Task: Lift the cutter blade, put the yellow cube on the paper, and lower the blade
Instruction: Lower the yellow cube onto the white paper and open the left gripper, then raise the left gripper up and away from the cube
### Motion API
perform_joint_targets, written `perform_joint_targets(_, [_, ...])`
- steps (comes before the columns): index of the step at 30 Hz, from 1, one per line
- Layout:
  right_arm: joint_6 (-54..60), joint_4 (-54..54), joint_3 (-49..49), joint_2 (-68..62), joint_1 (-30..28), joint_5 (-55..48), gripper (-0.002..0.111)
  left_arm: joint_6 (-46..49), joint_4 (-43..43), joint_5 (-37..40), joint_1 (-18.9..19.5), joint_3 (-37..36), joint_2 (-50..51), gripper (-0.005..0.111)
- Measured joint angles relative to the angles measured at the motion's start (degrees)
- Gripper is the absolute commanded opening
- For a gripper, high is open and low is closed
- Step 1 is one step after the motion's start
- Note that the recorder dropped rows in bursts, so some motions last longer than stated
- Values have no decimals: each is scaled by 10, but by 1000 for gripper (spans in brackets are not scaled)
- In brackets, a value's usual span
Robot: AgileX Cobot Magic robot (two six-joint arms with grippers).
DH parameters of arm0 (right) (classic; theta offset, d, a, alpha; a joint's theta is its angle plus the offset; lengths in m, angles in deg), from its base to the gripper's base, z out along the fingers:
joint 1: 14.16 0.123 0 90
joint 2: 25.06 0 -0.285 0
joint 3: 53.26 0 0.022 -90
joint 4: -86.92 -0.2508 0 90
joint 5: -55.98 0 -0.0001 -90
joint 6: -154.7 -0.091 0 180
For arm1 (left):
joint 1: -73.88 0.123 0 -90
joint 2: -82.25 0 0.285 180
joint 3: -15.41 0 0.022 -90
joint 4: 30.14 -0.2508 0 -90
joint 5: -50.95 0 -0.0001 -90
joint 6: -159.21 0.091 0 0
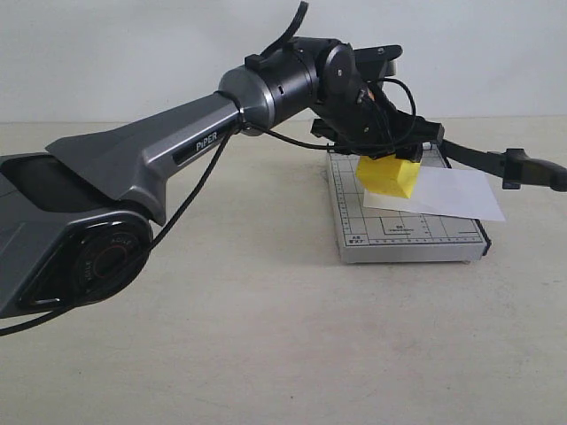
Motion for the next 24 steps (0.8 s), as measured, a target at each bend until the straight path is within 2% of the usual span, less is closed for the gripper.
perform_joint_targets(5, [0, 0, 0, 0, 0, 0, 43, 0, 0, -1, 0, 0, 0, 65])
perform_joint_targets(9, [0, 0, 0, 0, 0, 0, 43, 0, 0, -30, 0, 0, 0, 83])
perform_joint_targets(18, [0, 0, 0, 0, 0, 0, 43, 0, 2, -23, 0, 0, -1, 83])
perform_joint_targets(20, [0, 0, 0, 0, 0, 0, 43, 0, 2, -5, 0, 0, -11, 77])
perform_joint_targets(21, [0, 0, 0, 0, 0, 0, 43, 0, 2, 0, 0, 0, -17, 70])
perform_joint_targets(22, [0, 0, 0, 0, 0, 0, 43, 0, 2, 8, 0, 0, -25, 62])
perform_joint_targets(23, [0, 0, 0, 0, 0, 0, 43, 0, -1, 17, 0, 0, -33, 43])
perform_joint_targets(24, [0, 0, 0, 0, 0, 0, 43, 0, -7, 45, 0, 0, -51, 31])
